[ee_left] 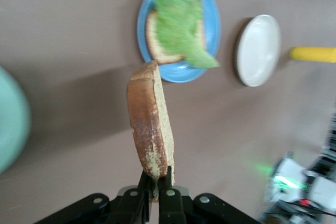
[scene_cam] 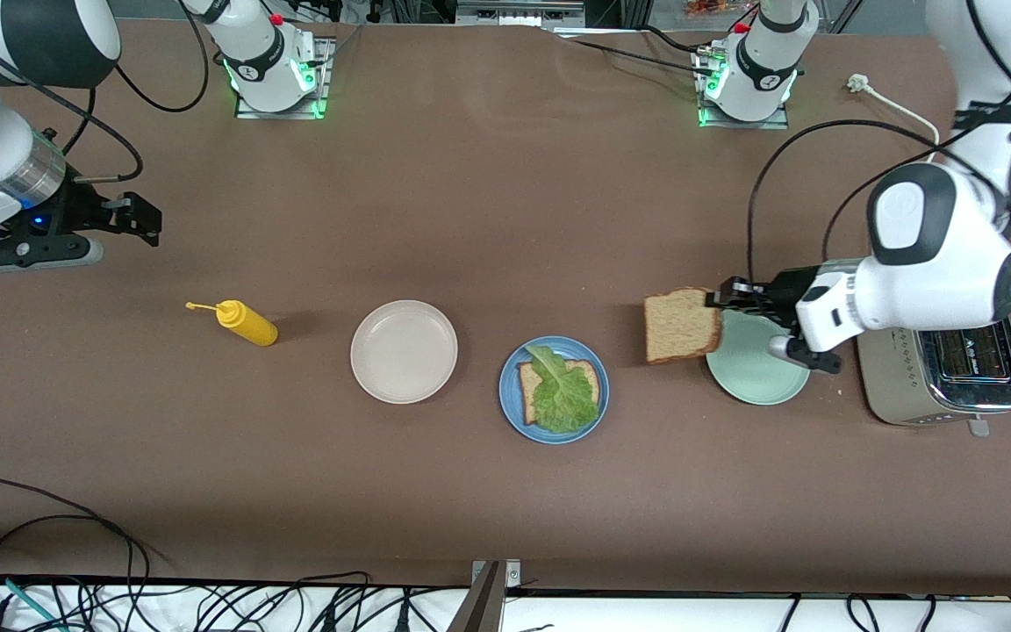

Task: Make sandwich in blue plate with both arms
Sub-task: 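Lift the toast from the toaster and carry it over the blue plate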

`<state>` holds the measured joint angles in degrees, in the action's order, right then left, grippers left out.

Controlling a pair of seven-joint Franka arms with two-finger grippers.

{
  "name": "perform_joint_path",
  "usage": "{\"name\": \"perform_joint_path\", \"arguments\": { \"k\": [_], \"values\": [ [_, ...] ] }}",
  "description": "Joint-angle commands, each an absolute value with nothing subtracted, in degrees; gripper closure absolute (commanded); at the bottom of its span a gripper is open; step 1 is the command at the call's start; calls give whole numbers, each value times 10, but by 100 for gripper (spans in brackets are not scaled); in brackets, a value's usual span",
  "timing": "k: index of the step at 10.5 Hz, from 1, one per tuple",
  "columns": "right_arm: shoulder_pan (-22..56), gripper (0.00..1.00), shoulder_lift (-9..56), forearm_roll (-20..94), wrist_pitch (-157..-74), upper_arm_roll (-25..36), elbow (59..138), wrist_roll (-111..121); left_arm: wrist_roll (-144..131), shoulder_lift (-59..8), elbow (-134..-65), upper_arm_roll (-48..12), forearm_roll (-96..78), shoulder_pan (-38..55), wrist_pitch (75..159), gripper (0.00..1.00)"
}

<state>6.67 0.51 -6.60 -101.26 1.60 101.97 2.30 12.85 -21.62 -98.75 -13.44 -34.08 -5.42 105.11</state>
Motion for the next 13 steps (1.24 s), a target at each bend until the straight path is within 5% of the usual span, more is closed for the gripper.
{"name": "perform_joint_path", "arguments": {
  "k": [1,5,13],
  "values": [
    [-3,0,1,-68,-1034,-48,1018,14,124,-261,-973,-130,-485,-32,1054,100],
    [-5,0,5,-44,-1033,-46,1016,15,127,-323,-939,-129,-649,1,1093,100],
    [-5,0,5,-46,-1033,-46,1008,17,279,-431,-875,-110,-656,39,1128,100]
  ]
}}
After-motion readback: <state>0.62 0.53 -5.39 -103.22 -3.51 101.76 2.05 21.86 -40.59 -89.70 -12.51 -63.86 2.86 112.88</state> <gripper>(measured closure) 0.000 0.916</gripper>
